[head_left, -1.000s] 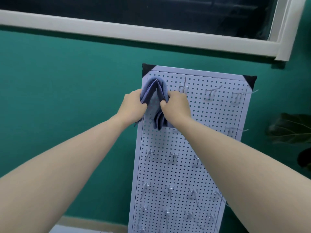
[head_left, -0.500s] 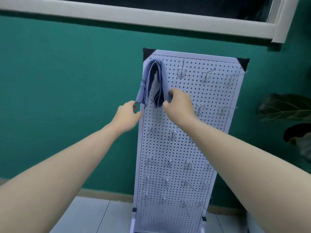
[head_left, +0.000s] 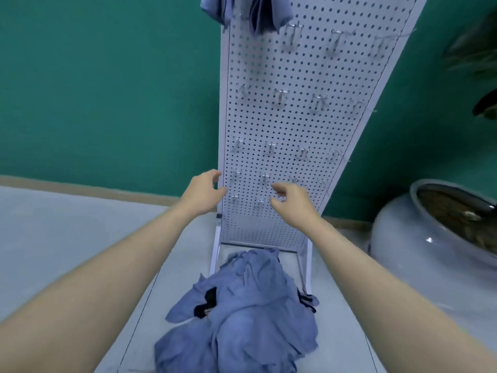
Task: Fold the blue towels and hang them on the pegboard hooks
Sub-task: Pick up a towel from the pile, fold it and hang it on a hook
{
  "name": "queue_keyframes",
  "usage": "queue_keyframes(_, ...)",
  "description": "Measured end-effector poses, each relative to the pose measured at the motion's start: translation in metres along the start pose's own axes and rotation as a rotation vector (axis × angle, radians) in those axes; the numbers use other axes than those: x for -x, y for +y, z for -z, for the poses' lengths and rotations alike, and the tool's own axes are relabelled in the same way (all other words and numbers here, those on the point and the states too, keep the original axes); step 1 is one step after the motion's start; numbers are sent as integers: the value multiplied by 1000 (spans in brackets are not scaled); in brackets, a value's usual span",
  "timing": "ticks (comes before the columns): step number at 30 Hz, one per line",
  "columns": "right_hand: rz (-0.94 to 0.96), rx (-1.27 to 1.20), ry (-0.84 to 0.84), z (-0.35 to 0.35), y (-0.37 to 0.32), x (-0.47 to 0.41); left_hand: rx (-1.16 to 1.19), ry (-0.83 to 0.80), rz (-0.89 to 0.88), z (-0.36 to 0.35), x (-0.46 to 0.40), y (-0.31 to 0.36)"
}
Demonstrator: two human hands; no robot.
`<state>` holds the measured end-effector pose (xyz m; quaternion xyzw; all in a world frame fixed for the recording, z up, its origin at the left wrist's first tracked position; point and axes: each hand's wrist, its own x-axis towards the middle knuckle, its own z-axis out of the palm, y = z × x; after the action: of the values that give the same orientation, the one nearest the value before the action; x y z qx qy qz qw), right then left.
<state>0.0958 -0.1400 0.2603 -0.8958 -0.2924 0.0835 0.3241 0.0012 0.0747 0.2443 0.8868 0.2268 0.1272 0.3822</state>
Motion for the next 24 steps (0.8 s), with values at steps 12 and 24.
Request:
queue_keyframes(12, -369, -84, -330, -148, 166, 57, 24, -421, 175, -175, 53, -102)
queue_keyframes(24, -371, -193, -9, -162, 197, 48, 122, -339, 214, -211, 51, -106)
